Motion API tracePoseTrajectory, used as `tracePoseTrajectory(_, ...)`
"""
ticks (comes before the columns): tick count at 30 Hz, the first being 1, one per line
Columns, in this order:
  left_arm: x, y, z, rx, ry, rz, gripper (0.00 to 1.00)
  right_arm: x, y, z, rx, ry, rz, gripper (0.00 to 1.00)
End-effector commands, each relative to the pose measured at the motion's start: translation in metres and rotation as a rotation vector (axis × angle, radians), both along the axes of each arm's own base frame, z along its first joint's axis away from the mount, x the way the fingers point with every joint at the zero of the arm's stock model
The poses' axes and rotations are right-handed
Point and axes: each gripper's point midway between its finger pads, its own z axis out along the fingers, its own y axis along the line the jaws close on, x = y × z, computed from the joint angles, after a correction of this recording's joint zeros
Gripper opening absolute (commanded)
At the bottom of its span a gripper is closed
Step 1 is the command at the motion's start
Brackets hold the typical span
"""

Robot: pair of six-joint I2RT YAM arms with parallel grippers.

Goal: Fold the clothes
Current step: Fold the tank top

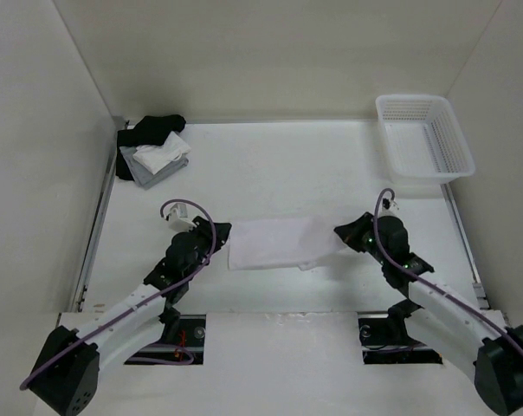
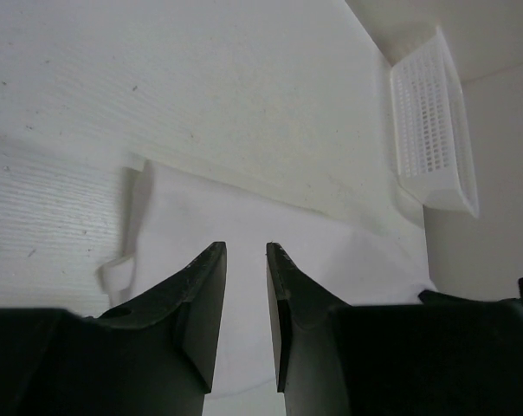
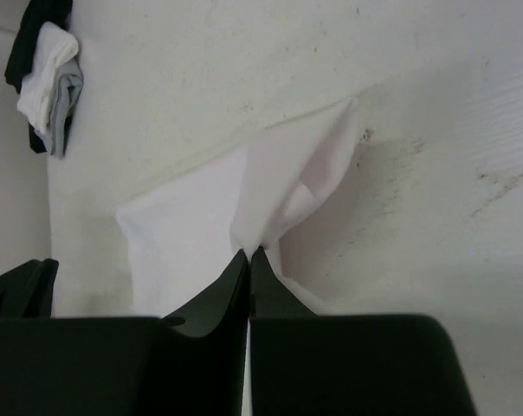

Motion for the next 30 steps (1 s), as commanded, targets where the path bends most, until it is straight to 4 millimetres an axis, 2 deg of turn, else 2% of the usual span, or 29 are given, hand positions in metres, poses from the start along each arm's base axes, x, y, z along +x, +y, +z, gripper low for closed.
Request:
tracePoseTrajectory(1, 0.008, -0.007, 0.023, -0.050, -0.083, 0.004, 0.24, 0.004, -0.020, 0.030, -0.156, -0.031, -0.045, 0.02)
tracePoseTrajectory(5, 0.009, -0.009, 0.030, -0.059, -0.100, -0.004, 0.24, 0.008, 0.006, 0.059, -0.266, -0.068, 0.050, 0.03)
tracePoseTrajectory(9, 0.007, -0.004, 0.040, -0.071, -0.133, 0.002, 0.25, 0.007, 0.051, 0.067, -0.395, -0.068, 0.159, 0.03)
tracePoseTrajectory(15, 0.003, 0.019, 0.054, -0.071, -0.169, 0.049, 0.26, -0.002, 0.137, 0.058, -0.517, -0.044, 0.328, 0.04)
tracePoseTrajectory(20, 0.003, 0.037, 0.067, -0.087, -0.197, 0.075, 0.26, -0.007, 0.202, 0.023, -0.604, 0.036, 0.426, 0.05)
tracePoseTrajectory(22, 0.004, 0.045, 0.070, -0.093, -0.203, 0.090, 0.27, -0.011, 0.234, 0.014, -0.613, 0.038, 0.465, 0.12)
tracePoseTrajectory(25, 0.006, 0.054, 0.073, -0.104, -0.207, 0.104, 0.27, -0.018, 0.266, 0.006, -0.615, 0.045, 0.507, 0.31)
tracePoseTrajectory(27, 0.008, 0.057, 0.072, -0.110, -0.199, 0.102, 0.27, -0.024, 0.273, 0.010, -0.604, 0.031, 0.515, 0.44)
tracePoseTrajectory(30, 0.011, 0.058, 0.070, -0.112, -0.187, 0.103, 0.27, -0.032, 0.272, 0.032, -0.552, -0.019, 0.521, 0.48)
